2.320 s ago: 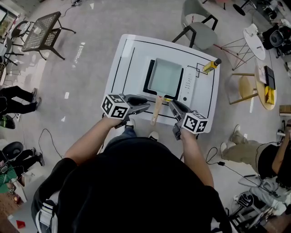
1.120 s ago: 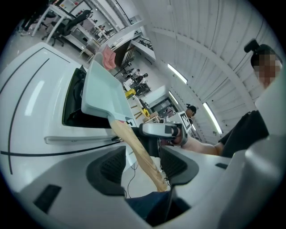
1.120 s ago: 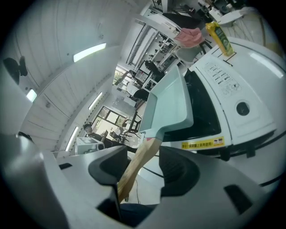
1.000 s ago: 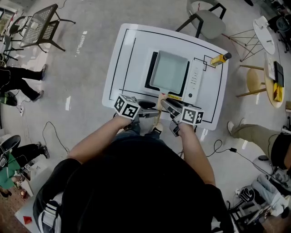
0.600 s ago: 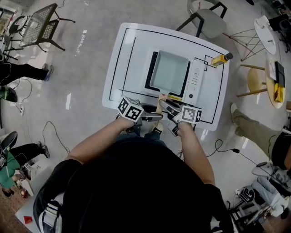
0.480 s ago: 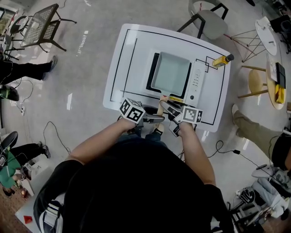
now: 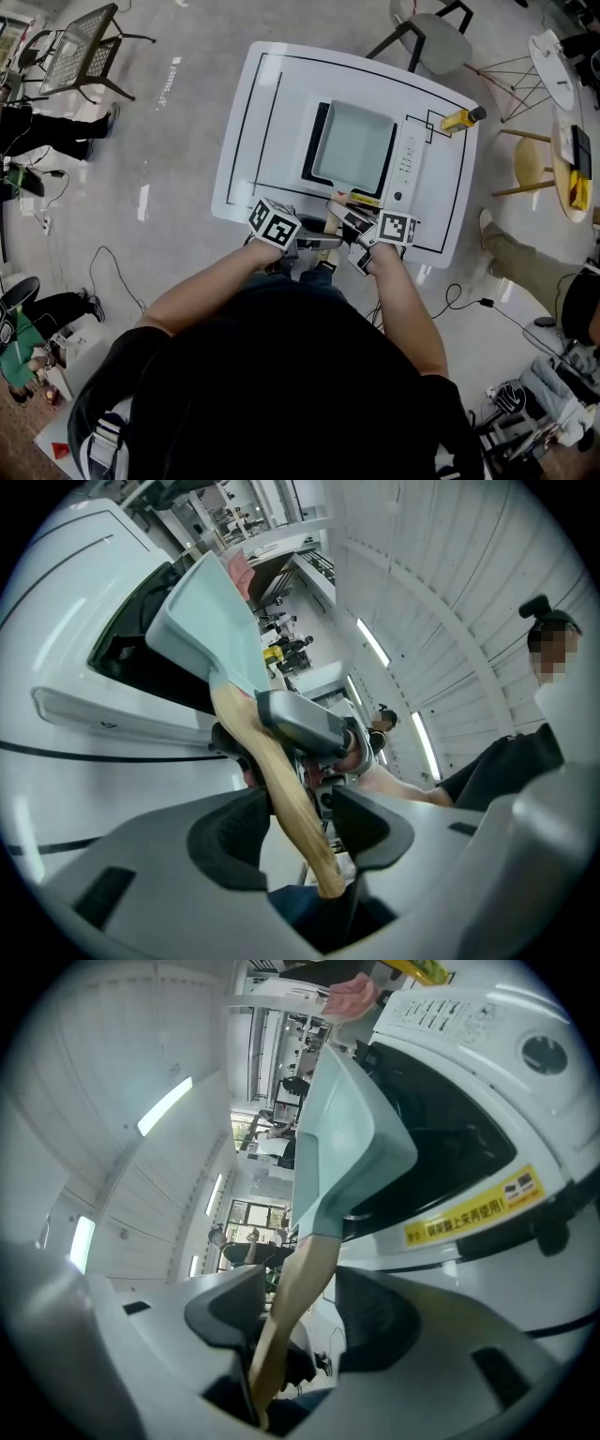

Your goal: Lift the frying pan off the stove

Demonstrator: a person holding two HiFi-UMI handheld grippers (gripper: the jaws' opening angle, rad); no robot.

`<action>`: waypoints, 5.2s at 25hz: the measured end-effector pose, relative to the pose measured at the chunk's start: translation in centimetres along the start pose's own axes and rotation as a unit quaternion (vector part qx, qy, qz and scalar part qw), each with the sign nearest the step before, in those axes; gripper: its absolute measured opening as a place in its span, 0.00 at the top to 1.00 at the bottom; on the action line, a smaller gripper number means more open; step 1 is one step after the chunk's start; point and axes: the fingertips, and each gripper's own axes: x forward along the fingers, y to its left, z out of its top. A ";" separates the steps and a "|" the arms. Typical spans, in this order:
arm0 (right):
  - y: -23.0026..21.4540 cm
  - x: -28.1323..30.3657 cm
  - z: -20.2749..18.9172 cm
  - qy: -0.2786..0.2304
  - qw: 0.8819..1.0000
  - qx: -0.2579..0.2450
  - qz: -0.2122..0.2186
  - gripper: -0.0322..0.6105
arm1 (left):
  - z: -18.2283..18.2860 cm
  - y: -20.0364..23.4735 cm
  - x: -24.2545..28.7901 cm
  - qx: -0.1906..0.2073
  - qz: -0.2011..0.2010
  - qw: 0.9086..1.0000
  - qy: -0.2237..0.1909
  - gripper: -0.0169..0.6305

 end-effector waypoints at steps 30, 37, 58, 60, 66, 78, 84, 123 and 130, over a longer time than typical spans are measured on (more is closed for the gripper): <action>0.4 0.8 0.1 -0.010 0.997 0.065 0.049 0.70 | 0.2 -0.2 -0.2 -0.022 -0.014 1.000 -0.013 0.72; 1.0 0.8 -0.1 -0.007 0.997 0.054 0.057 0.70 | 0.1 -0.5 -0.2 -0.020 -0.015 1.000 -0.015 0.72; 3.4 0.7 -0.7 -0.019 0.995 0.058 0.083 0.71 | 0.1 -2.8 -1.5 -0.006 -0.020 1.000 -0.022 0.72; 3.8 0.6 -0.6 -0.022 0.994 0.055 0.086 0.71 | 0.1 -3.0 -1.7 -0.001 -0.020 1.000 -0.022 0.72; 5.2 0.4 -0.9 -0.026 0.995 0.048 0.088 0.71 | 0.1 -4.2 -2.2 0.009 -0.024 0.999 -0.024 0.72; 7.2 -0.5 -1.9 -0.033 0.995 0.037 0.092 0.71 | -0.6 -6.5 -2.6 0.029 -0.032 0.999 -0.021 0.71; 8.2 -0.8 -2.3 -0.040 0.994 0.031 0.094 0.71 | -0.9 -7.3 -3.0 0.034 -0.040 0.998 -0.023 0.72; 11.8 -2.2 -4.7 -0.050 0.995 0.008 0.089 0.71 | -2.6 -11.7 -3.9 0.055 -0.064 0.996 -0.006 0.72; 11.6 -2.2 -5.0 -0.050 0.995 0.005 0.089 0.71 | -2.9 -11.7 -3.9 0.055 -0.065 0.996 -0.005 0.72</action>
